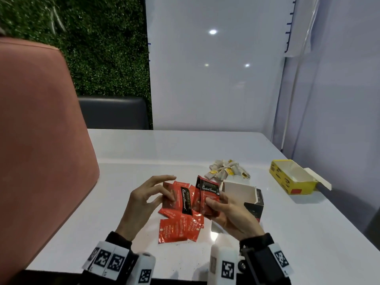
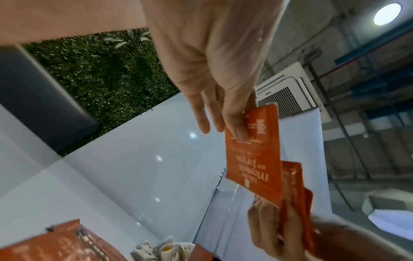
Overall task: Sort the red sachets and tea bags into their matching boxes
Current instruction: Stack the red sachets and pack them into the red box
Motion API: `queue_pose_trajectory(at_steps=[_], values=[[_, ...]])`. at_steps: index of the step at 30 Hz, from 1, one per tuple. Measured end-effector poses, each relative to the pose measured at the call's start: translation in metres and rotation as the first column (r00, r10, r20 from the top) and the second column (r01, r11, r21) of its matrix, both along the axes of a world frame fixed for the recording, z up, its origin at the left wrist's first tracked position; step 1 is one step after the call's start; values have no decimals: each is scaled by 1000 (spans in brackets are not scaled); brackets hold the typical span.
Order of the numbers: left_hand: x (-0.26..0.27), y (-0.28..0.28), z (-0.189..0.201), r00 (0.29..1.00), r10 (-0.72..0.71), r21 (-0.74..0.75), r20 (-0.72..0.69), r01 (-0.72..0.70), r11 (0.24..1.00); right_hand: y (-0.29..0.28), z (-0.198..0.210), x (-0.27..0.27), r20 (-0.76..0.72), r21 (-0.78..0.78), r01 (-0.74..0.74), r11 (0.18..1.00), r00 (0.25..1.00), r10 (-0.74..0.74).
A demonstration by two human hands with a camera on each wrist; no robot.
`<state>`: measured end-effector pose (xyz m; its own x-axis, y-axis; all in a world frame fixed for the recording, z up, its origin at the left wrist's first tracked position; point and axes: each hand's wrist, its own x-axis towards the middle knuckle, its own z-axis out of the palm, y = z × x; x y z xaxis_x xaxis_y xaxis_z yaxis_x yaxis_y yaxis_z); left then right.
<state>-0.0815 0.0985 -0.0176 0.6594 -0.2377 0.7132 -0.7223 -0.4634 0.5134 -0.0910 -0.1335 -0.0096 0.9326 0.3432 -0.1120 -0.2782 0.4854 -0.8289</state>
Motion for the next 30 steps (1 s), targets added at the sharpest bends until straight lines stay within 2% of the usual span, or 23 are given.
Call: queue_pose_trajectory(at_steps=[2, 4, 6, 8, 11, 14, 15, 16, 17, 18, 19, 20, 21, 22, 23, 24, 27, 28, 30], values=[[0, -1, 6, 978, 100, 56, 185, -112, 992, 4, 0, 0, -36, 66, -33, 997, 999, 36], [-4, -5, 10, 919, 167, 138, 356, -228, 964, 10, 0, 1, -85, 119, -51, 992, 994, 62], [-5, -8, 5, 878, 125, 249, 461, -263, 932, 17, -3, 3, -122, 140, -66, 988, 989, 83], [-4, -11, -1, 867, 56, 330, 495, -248, 911, 25, -8, 3, -159, 182, -89, 979, 980, 118], [-3, -14, -10, 891, -36, 413, 453, -174, 894, 31, -17, 6, -184, 231, -89, 969, 974, 133], [-9, -13, -17, 919, -62, 392, 390, -105, 914, 30, -17, 6, -127, 231, -50, 972, 989, 81], [-12, -12, -18, 947, -32, 306, 318, -70, 950, 28, -16, 7, -89, 211, -32, 977, 995, 52], [-16, -13, -17, 980, 10, 141, 196, -38, 989, 25, -14, 6, -49, 179, -10, 984, 999, 19], [-17, -12, -16, 999, 15, -81, 33, -13, 997, 22, -12, 7, -7, 128, 24, 991, 1000, -23], [-18, -11, -14, 987, -42, -305, -155, -7, 952, 20, -9, 7, 46, 66, 51, 996, 997, -55], [-18, -11, -9, 922, -165, -486, -350, -28, 873, 21, -7, 7, 116, -9, 75, 997, 990, -74], [-17, -11, -5, 792, -354, -618, -498, -39, 785, 25, -4, 6, 193, -89, 90, 992, 979, -71], [-17, -12, -2, 618, -529, -694, -581, -37, 719, 32, -3, 5, 261, -187, 112, 976, 964, -61], [-19, -17, 0, 462, -637, -725, -617, -20, 688, 42, -3, 3, 316, -303, 143, 942, 948, -43], [-22, -23, 1, 363, -690, -746, -626, -21, 666, 53, -4, 0, 374, -432, 188, 882, 927, -14], [-23, -28, 1, 325, -713, -765, -621, -55, 641, 65, -6, -2, 436, -546, 240, 803, 900, 28], [-23, -38, -6, 338, -729, -802, -595, -203, 561, 85, -14, -6, 602, -703, 445, 555, 788, 129], [-22, -37, -10, 351, -728, -808, -589, -257, 530, 85, -13, -8, 622, -749, 484, 452, 748, 231], [-19, -31, -17, 353, -744, -820, -567, -328, 469, 77, -10, -9, 534, -837, 518, 174, 707, 464]])
